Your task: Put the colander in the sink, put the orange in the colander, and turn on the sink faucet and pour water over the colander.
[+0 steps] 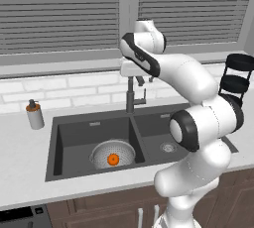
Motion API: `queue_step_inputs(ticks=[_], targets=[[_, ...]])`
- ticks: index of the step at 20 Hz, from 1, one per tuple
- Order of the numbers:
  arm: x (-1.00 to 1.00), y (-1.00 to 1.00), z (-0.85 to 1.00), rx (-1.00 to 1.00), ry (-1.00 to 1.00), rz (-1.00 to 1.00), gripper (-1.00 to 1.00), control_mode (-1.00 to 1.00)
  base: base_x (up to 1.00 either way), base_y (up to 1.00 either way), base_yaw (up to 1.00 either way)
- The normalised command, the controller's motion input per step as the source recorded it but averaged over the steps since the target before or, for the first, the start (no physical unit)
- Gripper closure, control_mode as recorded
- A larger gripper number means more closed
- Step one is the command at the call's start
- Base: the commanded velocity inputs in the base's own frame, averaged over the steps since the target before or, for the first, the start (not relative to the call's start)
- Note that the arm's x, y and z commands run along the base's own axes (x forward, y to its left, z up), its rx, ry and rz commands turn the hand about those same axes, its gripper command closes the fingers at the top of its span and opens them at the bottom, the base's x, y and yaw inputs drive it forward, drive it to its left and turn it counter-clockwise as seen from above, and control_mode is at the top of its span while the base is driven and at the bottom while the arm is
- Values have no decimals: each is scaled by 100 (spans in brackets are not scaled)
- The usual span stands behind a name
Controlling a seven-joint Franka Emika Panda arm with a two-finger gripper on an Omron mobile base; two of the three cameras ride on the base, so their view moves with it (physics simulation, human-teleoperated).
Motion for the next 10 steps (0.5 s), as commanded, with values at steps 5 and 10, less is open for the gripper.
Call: queue_step_inputs(ticks=[5, 10], targets=[[9, 0, -15, 0, 6, 0, -100, -100, 0, 0, 0], [14, 0, -3, 0, 5, 0, -100, -100, 0, 0, 0]])
